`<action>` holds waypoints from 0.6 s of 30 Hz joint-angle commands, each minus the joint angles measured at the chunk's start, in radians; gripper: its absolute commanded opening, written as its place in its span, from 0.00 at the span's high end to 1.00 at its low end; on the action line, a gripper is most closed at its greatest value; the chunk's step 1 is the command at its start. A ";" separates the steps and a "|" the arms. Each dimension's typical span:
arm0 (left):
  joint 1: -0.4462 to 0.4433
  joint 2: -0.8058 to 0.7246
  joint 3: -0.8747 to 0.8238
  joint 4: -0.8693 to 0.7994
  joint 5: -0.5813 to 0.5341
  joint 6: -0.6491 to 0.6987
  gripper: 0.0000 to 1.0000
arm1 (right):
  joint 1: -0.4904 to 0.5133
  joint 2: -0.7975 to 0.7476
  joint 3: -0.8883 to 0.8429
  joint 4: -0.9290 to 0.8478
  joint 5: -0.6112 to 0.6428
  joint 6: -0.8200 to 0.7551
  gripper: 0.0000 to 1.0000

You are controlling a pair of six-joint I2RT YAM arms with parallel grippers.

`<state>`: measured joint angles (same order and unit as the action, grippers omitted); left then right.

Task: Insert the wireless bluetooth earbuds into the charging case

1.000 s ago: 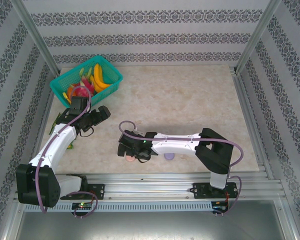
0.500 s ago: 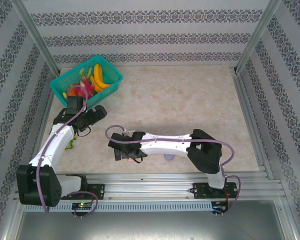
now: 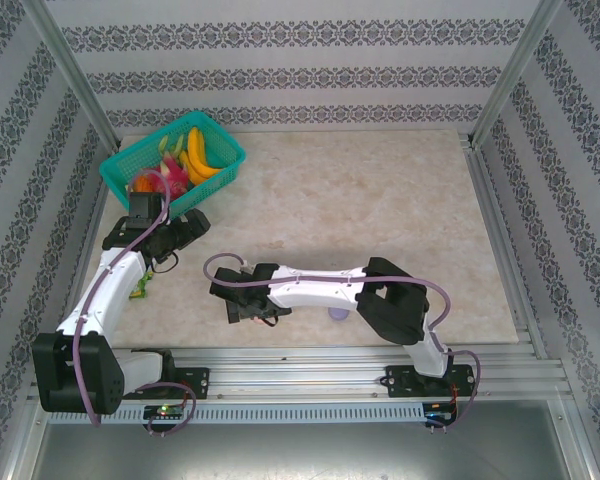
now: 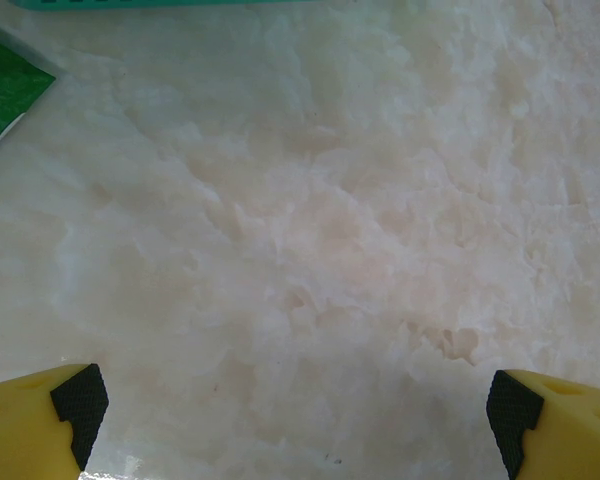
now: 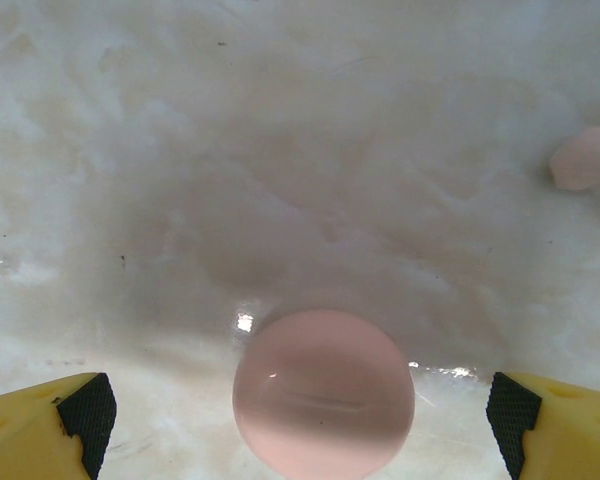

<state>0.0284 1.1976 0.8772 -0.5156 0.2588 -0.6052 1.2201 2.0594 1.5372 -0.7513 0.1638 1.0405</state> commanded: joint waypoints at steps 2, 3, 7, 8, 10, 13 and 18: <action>0.015 -0.029 -0.003 -0.010 0.014 0.013 0.00 | 0.006 0.034 0.030 -0.020 -0.016 0.031 0.02; 0.015 -0.031 -0.005 -0.010 0.017 0.012 0.00 | 0.008 0.037 0.032 -0.023 -0.014 0.033 0.02; 0.016 -0.036 -0.009 -0.008 0.019 0.010 0.00 | 0.009 0.046 0.029 -0.032 -0.006 0.051 0.02; 0.018 -0.036 -0.010 -0.005 0.021 0.010 0.00 | 0.010 0.048 0.026 -0.033 -0.006 0.054 0.02; 0.018 -0.036 -0.013 -0.004 0.023 0.009 0.00 | 0.009 0.051 0.022 -0.033 -0.006 0.061 0.02; 0.017 -0.037 -0.016 -0.003 0.026 0.008 0.00 | 0.009 0.056 0.021 -0.039 -0.010 0.072 0.02; 0.018 -0.038 -0.017 -0.001 0.028 0.007 0.00 | 0.009 0.056 0.017 -0.033 -0.020 0.076 0.02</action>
<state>0.0284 1.1824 0.8764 -0.5156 0.2775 -0.6056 1.2201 2.0998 1.5436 -0.7589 0.1520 1.0969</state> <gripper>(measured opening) 0.998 0.976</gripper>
